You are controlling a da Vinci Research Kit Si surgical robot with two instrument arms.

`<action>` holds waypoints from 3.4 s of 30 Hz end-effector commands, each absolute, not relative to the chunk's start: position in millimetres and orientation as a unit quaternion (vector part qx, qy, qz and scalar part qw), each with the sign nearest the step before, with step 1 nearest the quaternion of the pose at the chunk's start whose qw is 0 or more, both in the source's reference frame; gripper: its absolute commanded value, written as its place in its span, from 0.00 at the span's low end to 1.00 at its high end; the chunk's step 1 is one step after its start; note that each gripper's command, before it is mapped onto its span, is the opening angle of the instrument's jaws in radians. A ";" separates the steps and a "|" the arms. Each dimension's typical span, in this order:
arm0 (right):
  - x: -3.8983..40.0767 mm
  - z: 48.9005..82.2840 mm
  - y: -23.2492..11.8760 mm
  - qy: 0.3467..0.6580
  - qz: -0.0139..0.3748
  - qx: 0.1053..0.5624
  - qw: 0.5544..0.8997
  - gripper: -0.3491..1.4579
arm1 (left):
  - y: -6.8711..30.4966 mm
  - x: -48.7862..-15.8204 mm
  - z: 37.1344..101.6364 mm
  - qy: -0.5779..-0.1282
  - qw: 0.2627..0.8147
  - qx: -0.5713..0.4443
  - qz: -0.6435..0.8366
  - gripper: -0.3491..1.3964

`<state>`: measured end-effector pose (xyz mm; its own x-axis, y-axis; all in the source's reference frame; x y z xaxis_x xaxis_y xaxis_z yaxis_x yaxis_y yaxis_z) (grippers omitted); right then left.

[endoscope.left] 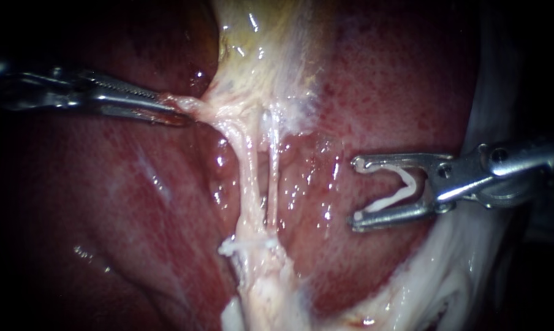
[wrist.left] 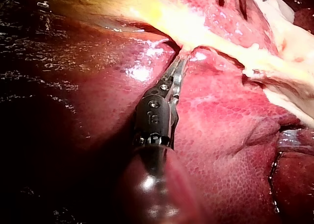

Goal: Clipping second clip left tube

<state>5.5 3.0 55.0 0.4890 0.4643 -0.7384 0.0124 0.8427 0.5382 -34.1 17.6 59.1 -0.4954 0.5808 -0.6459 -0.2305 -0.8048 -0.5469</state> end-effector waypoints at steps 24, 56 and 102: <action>14.4 54.6 1.8 0.477 0.181 0.364 0.779 0.47 | 20.7 -31.2 52.7 -0.190 0.251 -0.449 0.836 0.00; 18.2 62.3 1.1 0.451 0.246 0.443 0.734 0.47 | 20.4 -31.4 53.7 -0.187 0.251 -0.449 0.837 0.00; 24.7 57.9 0.3 0.509 0.246 0.551 0.614 0.45 | 20.5 -31.6 53.8 -0.187 0.251 -0.449 0.837 0.00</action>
<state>24.7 0.3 57.8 0.3601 0.8632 -0.3540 0.2602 0.2715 0.9266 -31.6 20.5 53.8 -0.4715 0.5879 -0.6573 -0.2524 -0.8041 -0.5382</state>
